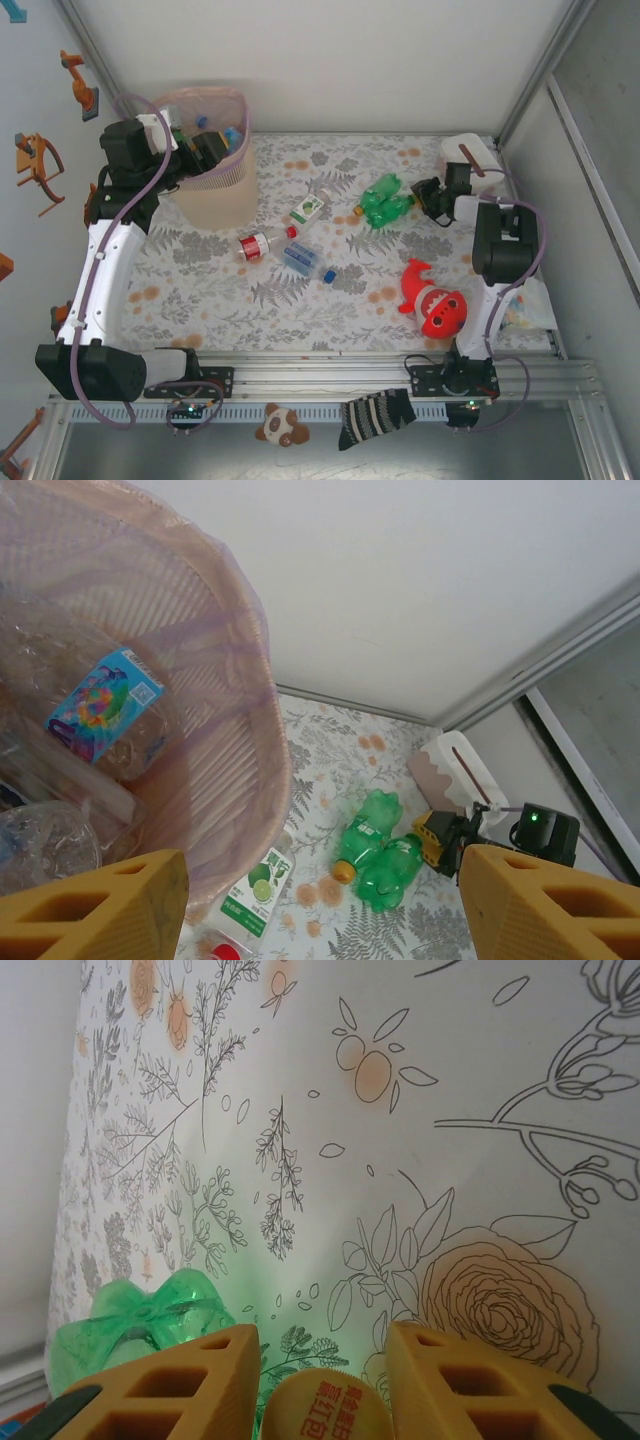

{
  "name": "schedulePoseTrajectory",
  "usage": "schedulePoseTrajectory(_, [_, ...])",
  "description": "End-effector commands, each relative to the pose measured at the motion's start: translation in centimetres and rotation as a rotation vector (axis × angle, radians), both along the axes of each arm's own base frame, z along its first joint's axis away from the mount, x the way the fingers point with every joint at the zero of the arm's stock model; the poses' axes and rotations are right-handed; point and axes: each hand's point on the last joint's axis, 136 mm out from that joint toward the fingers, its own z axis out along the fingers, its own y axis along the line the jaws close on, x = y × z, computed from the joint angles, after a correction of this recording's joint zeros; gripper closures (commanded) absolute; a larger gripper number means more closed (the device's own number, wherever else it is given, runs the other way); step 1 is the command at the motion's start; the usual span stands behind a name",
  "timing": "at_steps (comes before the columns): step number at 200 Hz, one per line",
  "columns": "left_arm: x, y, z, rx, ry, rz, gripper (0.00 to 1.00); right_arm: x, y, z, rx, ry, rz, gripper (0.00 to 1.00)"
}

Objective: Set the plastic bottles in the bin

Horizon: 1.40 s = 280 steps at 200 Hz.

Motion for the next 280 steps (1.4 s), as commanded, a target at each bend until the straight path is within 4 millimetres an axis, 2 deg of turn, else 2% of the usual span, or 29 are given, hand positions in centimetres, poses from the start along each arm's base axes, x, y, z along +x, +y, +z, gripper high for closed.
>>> schedulePoseTrajectory(1, [-0.4,-0.3,0.7,-0.004,-0.029,-0.019,0.28,0.3,-0.2,0.3,0.051,-0.019,-0.03,0.62])
schedulePoseTrajectory(52, [-0.4,-0.2,0.9,0.002,-0.033,-0.014,0.28,0.4,0.0,0.0,0.078,-0.007,-0.039,0.58])
schedulePoseTrajectory(118, [-0.4,-0.2,1.0,0.0,-0.032,-0.012,0.28,-1.1,0.1,-1.2,0.066,0.098,-0.033,0.58])
schedulePoseTrajectory(181, [-0.6,-0.2,1.1,-0.003,-0.036,-0.007,0.28,-1.2,0.2,-0.4,0.063,0.107,-0.029,0.62])
schedulePoseTrajectory(226, [-0.7,-0.1,1.3,-0.001,-0.041,-0.003,0.28,-1.1,0.1,0.9,0.062,0.074,-0.038,0.68])
schedulePoseTrajectory(280, [-1.0,-0.4,1.6,0.004,-0.055,-0.02,0.28,-1.8,0.0,4.9,0.016,-0.008,-0.02,0.72])
